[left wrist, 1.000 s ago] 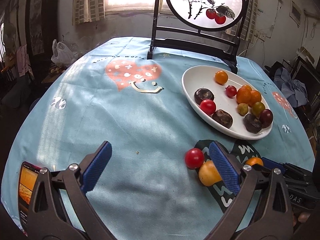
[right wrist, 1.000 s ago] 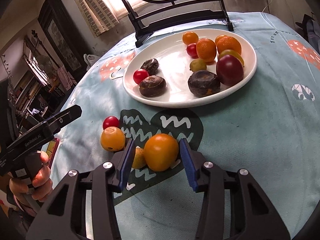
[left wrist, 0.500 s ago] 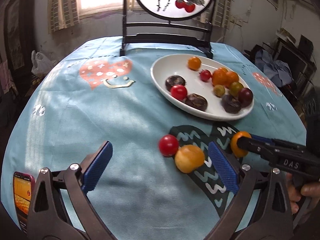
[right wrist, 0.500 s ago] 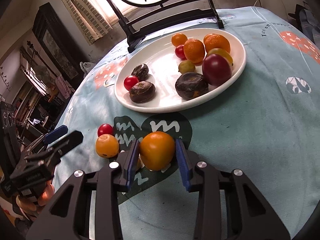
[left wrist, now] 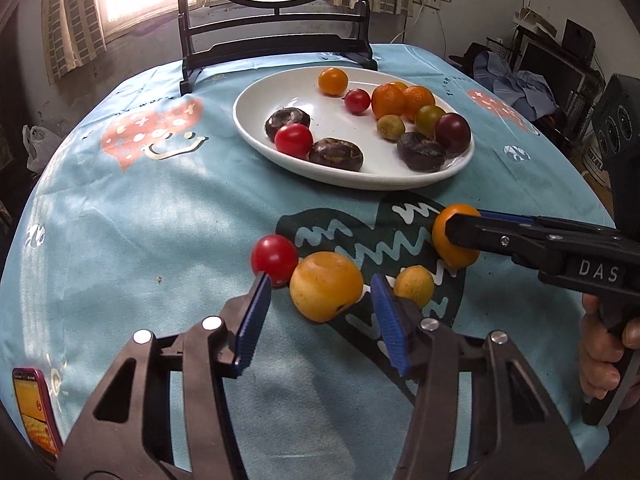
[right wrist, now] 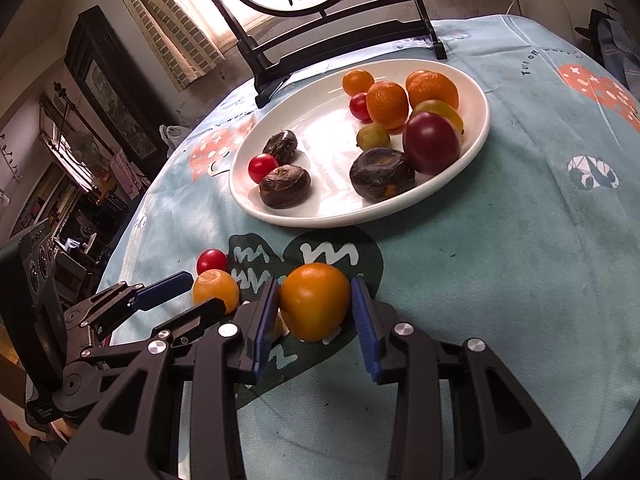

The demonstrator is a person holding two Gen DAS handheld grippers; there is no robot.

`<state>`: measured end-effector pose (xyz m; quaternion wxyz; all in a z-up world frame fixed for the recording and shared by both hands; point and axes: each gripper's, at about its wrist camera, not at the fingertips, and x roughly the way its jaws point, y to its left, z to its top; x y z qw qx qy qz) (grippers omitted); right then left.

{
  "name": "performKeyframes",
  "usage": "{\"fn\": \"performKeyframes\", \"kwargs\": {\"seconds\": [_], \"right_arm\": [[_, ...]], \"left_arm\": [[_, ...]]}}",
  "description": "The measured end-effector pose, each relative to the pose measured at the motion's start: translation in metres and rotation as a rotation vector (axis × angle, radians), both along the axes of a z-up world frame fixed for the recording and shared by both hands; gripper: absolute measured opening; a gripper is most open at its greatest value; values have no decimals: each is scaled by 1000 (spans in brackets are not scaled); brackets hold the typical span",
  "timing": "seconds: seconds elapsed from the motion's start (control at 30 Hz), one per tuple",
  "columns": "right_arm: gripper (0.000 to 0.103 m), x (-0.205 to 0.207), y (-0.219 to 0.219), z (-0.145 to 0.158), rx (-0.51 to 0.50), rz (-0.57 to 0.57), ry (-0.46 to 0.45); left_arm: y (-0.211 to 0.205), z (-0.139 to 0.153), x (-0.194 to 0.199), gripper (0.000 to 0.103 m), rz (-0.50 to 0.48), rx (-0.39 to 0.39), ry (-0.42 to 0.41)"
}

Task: Organize fruits
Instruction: 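Grasp an orange tomato with the right tool while the left grasps another orange tomato, then carry both orange tomatoes onto the white plate and open both tools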

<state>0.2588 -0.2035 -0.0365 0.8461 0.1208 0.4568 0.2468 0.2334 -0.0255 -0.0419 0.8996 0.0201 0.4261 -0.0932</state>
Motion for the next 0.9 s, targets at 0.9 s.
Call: {"fn": "performKeyframes", "kwargs": {"seconds": [0.9], "right_arm": [[38,-2,3,4,-5,11,-31]], "left_arm": [[-12,-5,-1,40,-23,81,-27]]}}
